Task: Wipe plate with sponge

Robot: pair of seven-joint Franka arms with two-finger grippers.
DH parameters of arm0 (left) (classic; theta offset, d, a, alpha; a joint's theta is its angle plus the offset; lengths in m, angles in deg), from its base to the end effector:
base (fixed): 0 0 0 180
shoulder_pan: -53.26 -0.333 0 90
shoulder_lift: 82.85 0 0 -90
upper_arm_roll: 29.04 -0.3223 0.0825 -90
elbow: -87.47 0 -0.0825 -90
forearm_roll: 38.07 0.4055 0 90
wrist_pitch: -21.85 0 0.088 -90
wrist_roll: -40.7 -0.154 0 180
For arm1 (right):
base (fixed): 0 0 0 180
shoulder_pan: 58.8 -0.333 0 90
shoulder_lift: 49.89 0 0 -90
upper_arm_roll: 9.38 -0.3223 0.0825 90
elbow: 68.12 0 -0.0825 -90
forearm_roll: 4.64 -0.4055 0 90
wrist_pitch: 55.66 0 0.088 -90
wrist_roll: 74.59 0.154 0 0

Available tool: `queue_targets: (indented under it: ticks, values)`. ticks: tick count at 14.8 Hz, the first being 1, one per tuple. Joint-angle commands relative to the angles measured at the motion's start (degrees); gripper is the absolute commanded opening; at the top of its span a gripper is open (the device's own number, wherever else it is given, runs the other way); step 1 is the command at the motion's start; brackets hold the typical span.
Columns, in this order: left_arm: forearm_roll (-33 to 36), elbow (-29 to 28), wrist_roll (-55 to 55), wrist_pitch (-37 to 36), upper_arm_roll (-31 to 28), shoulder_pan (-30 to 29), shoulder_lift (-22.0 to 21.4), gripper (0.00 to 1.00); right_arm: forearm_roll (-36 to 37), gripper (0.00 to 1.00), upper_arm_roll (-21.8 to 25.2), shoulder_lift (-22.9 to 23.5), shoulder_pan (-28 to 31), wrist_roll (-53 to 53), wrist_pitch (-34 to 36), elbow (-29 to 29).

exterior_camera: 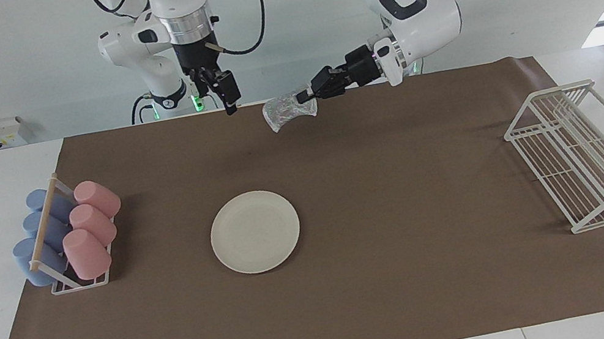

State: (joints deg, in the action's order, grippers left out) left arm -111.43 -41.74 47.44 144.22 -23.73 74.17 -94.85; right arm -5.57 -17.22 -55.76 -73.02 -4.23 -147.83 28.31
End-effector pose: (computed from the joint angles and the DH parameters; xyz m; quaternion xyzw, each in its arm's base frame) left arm 0.4495 -0.3115 0.4585 0.8445 0.1568 -0.1073 0.5006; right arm 0.5057 0.2110 0.5886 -0.9122 0.4095 -0.0086 0.0106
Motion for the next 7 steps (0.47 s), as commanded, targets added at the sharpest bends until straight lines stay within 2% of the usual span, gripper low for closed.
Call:
queue_targets:
  ticks: [1, 5, 7]
  values:
    - [9.62, 0.54, 2.04, -3.09, 0.23, -5.34, -0.49, 0.00, -0.57, 1.00, -0.42, -0.55, 6.02, -14.94, 2.59, -0.19]
    - [20.07, 3.70, 5.12, -3.54, 0.23, -9.22, 1.09, 0.00, -0.65, 1.00, -0.42, -0.55, 15.25, -40.50, 2.87, -0.28]
    - [26.75, 6.41, 7.66, -4.94, 0.23, -11.85, 2.41, 0.00, -0.65, 1.00, -0.42, -0.46, 17.64, -48.44, 2.95, -0.28]
